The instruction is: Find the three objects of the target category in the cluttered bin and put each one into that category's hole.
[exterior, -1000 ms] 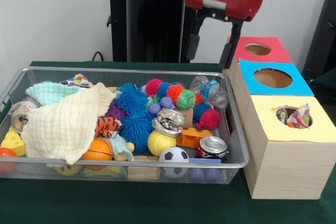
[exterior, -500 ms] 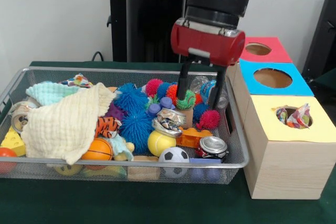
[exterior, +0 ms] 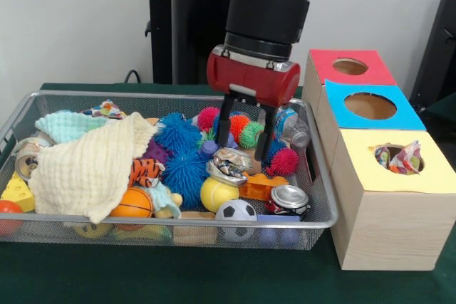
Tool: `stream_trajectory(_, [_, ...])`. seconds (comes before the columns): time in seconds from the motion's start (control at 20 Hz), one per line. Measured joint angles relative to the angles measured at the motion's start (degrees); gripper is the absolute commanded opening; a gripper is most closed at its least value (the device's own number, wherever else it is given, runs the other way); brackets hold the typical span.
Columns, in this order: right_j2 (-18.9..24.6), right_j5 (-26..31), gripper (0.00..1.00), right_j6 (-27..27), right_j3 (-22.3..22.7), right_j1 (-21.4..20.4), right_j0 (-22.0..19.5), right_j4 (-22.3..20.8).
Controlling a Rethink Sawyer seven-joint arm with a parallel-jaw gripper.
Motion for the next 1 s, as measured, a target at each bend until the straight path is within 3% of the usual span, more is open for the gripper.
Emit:
stream_trajectory(0.65, [3.75, -0.74, 1.0, 0.0, 1.9, -0.18, -3.35, -4.76])
stream_trajectory(1.0, [8.52, -0.74, 1.0, 0.0, 3.14, -2.1, -7.56, -6.32])
